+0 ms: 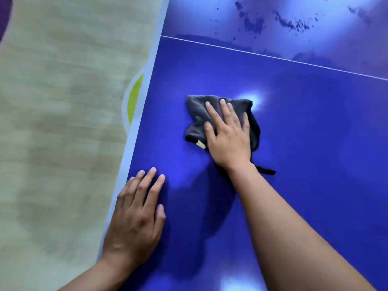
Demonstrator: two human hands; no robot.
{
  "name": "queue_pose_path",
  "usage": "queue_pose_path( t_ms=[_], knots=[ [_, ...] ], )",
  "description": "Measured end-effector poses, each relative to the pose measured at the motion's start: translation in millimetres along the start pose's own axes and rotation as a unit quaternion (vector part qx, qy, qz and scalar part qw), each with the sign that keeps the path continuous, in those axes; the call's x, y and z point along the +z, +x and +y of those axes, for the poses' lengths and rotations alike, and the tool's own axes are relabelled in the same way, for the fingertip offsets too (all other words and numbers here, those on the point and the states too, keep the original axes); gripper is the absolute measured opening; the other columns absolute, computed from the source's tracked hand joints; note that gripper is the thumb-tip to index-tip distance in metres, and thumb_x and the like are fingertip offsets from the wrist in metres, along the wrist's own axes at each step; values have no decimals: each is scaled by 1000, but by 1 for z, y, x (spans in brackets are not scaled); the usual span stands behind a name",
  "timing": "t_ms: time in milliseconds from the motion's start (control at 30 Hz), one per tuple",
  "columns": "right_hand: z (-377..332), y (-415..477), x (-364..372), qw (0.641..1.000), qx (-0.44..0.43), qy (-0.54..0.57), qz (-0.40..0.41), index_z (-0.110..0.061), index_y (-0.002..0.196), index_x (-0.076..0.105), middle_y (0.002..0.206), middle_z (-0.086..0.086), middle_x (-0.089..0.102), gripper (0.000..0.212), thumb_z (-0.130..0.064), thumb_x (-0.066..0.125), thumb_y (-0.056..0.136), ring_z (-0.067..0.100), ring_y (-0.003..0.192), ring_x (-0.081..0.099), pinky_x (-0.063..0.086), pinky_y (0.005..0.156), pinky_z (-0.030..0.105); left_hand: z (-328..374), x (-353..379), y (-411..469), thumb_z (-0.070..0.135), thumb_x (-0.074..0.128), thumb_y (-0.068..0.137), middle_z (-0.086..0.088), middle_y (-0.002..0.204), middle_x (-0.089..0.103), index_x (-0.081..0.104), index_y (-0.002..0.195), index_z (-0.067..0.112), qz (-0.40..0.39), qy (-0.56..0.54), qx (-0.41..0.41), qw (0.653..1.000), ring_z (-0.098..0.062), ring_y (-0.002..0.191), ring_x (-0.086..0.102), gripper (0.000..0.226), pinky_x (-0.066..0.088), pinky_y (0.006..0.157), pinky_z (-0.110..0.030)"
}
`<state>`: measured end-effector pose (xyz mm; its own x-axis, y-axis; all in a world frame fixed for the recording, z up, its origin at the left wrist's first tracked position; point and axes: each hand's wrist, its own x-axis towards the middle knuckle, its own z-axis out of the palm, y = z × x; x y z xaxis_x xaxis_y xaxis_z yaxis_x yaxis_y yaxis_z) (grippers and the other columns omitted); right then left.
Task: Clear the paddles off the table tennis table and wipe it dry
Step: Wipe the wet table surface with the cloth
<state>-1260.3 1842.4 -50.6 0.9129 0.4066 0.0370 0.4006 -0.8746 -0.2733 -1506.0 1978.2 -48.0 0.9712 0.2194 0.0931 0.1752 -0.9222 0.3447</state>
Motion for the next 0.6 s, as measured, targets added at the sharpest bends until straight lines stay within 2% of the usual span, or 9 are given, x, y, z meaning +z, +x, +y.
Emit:
queue_pose_path(
  t_ms=[100,167,267,333,400,500,600],
  knots=[
    [83,-34,-25,990,138,-20,24,-45,158,28,170,-3,19,61,-57,21,98,10,157,11,0,127,50,0,3,-2,24,42,93,-14,156,43,51,147,6,10,6,-5,1000,-36,146,38,57,28,121,-50],
    [111,-46,-33,971,235,-23,40,-44,159,27,171,1,19,62,-57,23,98,13,157,11,-2,127,51,2,5,-1,24,42,92,-14,155,44,52,146,6,18,1,-5,1000,-37,145,39,57,28,120,-50],
    [105,-45,-32,961,275,-27,25,-43,160,22,172,3,13,59,-54,27,103,14,158,6,-5,126,54,2,5,1,23,42,91,-15,155,44,52,146,6,28,-6,-1,1000,-37,144,40,58,29,119,-50],
    [76,-46,-26,970,238,-39,23,-42,161,23,172,3,14,63,-58,21,100,16,158,7,-2,125,56,1,3,1,23,42,92,-16,154,44,52,146,5,25,-12,1,1000,-38,144,40,57,29,119,-51],
    [30,-44,-15,987,153,-48,22,-40,160,26,171,4,17,68,-60,16,96,17,158,12,1,125,58,2,2,2,23,42,92,-16,154,45,52,145,5,24,-15,0,1000,-38,143,40,57,30,119,-52],
    [-60,-39,8,999,-5,-35,-23,-42,160,26,172,0,15,60,-55,26,101,15,158,7,-5,124,56,1,3,2,22,45,91,-19,151,48,54,142,3,30,-18,7,999,-40,141,43,55,32,117,-53],
    [-130,-32,24,988,-127,4,-93,-47,159,23,172,-5,9,55,-50,32,105,11,158,0,-12,123,53,-4,2,4,18,52,90,-23,141,53,59,133,0,28,-39,2,999,-45,131,48,47,38,111,-55]
  ],
)
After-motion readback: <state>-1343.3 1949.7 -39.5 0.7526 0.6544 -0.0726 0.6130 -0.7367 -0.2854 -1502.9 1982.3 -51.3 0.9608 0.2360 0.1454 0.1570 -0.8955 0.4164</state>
